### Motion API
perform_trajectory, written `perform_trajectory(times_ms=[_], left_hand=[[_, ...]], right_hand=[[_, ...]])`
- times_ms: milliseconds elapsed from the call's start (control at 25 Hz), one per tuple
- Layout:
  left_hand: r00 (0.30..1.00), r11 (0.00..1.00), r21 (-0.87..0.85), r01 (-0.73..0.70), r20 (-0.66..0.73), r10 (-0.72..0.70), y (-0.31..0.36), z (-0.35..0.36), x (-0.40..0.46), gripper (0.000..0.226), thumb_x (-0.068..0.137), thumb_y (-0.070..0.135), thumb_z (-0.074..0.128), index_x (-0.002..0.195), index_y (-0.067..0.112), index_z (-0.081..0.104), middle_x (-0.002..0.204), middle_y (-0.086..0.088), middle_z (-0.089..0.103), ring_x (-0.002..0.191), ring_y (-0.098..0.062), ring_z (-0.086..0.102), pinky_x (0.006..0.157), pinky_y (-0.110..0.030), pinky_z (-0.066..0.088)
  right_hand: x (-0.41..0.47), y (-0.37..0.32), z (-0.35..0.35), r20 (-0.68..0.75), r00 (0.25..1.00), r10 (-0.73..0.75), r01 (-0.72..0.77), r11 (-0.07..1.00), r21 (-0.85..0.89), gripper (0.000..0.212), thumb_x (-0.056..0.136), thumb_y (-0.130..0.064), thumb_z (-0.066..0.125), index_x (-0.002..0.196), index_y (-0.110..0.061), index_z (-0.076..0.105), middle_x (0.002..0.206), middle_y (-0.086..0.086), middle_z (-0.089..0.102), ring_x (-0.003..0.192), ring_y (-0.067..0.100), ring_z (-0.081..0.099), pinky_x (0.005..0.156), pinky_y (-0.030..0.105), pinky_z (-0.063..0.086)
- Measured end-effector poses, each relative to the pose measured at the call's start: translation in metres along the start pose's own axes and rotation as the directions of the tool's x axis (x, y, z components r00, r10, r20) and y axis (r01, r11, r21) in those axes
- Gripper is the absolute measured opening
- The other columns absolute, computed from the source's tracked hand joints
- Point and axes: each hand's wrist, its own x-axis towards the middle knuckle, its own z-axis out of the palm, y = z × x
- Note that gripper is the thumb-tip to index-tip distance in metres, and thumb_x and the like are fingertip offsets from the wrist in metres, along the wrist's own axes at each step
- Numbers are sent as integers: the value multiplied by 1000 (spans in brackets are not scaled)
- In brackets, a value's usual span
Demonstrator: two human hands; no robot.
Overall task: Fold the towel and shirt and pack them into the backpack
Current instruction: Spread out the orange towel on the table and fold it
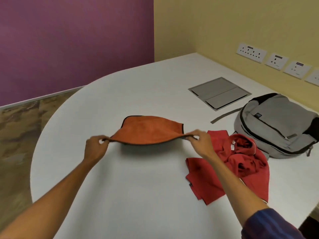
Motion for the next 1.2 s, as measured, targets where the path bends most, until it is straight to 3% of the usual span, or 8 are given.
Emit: perform_trajectory(times_ms=[160,280,360,560,720,840,1000,1200], left_hand=[[948,978,142,153,257,-185,-68,13,-57,15,78,4,65,77,16,76,83,-8,74,76,-24,67,70,-27,45],[895,956,240,169,370,-251,-105,14,-85,18,79,9,65,92,16,75,98,-1,71,83,-17,63,75,-29,47],[881,948,291,129,405,-244,-123,11,-98,22,79,10,64,98,17,74,103,0,70,90,-17,62,78,-29,47],[866,935,347,71,444,-230,-141,-2,-119,25,75,5,60,92,16,74,98,2,71,93,-22,65,80,-31,49],[840,921,389,26,491,-231,-150,-11,-133,8,70,13,61,71,15,68,76,4,68,73,-19,65,62,-28,49],[823,891,454,-22,514,-242,-152,-13,-135,20,69,25,55,58,9,57,60,-3,59,58,-20,60,54,-32,48],[861,907,420,-20,469,-198,-143,-10,-120,26,74,30,49,56,12,55,56,-2,61,57,-23,60,56,-31,45],[911,925,366,100,340,-233,-122,4,-85,18,86,24,56,98,15,66,89,0,64,80,-22,59,71,-32,45]], right_hand=[[-69,34,34,278,959,57,-17,990,-142,8,69,-21,64,70,-19,71,75,-9,67,72,11,63,67,31,50],[-108,48,51,410,908,89,42,953,-300,26,61,-32,52,73,-17,69,73,-6,69,65,12,63,64,33,51],[-126,55,59,456,883,110,71,930,-361,35,61,-32,47,82,-20,73,80,-7,73,69,13,66,67,33,51],[-164,53,71,532,825,190,75,896,-437,20,72,-18,57,81,-19,75,88,-6,74,81,16,66,75,34,51],[-185,50,78,607,740,290,41,881,-471,23,69,-13,59,87,-17,73,91,-4,73,87,20,67,76,31,54],[-182,36,77,679,645,350,3,888,-460,10,67,-25,69,77,-25,68,80,-12,66,81,13,65,72,26,53],[-164,23,80,546,773,323,-126,922,-366,14,72,-29,64,84,-29,69,81,-12,69,75,8,65,76,29,56],[-128,22,91,249,904,346,-258,909,-326,23,81,-29,59,100,-23,70,88,-10,70,84,14,66,75,30,52]])
